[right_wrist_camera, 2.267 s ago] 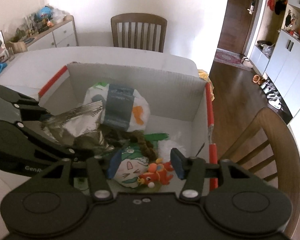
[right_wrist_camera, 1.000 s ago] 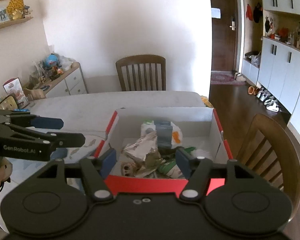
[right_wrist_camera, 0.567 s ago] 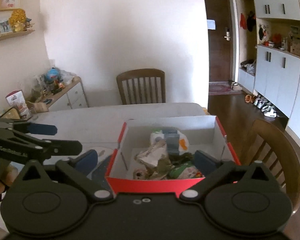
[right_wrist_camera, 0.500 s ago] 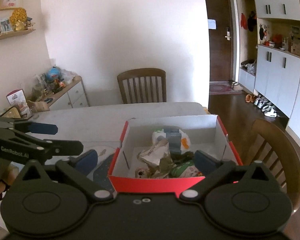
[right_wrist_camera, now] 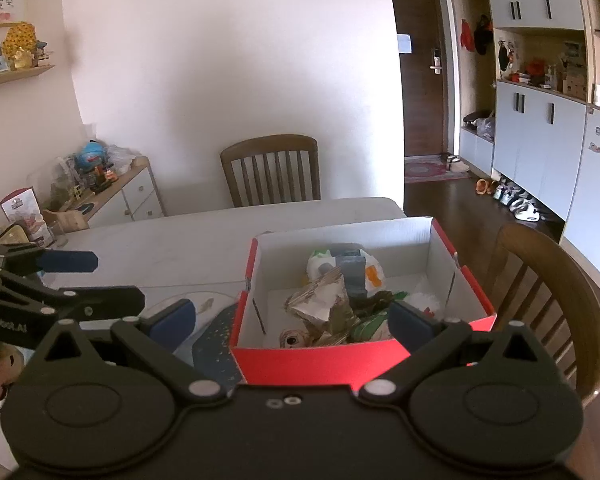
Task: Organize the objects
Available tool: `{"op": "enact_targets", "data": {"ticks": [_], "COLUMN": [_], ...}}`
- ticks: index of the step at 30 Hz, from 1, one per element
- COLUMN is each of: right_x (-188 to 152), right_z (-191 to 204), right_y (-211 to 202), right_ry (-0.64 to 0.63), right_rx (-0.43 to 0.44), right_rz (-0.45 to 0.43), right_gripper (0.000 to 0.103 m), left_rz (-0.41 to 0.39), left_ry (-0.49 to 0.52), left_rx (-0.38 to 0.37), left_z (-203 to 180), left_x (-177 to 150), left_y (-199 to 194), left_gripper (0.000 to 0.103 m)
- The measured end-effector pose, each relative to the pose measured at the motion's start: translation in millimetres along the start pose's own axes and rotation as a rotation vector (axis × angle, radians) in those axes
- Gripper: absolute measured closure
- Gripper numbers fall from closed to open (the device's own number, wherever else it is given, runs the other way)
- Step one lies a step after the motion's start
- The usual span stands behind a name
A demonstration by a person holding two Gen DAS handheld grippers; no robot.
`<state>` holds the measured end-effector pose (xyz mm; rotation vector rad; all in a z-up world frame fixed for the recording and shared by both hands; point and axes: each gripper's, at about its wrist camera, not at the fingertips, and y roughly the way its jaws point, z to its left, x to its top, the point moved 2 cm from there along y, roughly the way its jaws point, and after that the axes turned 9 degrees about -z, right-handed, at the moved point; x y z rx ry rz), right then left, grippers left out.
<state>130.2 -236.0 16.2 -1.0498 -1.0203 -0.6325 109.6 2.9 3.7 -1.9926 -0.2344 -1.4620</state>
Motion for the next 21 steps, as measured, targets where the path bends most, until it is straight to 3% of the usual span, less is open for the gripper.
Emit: {"op": "enact_targets", "data": {"ticks": [21], "right_x": [-2.9], "right_z": [16.2], "right_y": [-0.4], "right_ry": [0.021], "right_rx": [-0.015], "right_rz": [0.007], "right_gripper": [0.001], "left_rz": [0.024], "left_ry": [-0.006], "left_rx": [0.046], "left_z": [23.2], "left_x": [-1.7], "left_y": [-4.8], "left_gripper": [0.000]}}
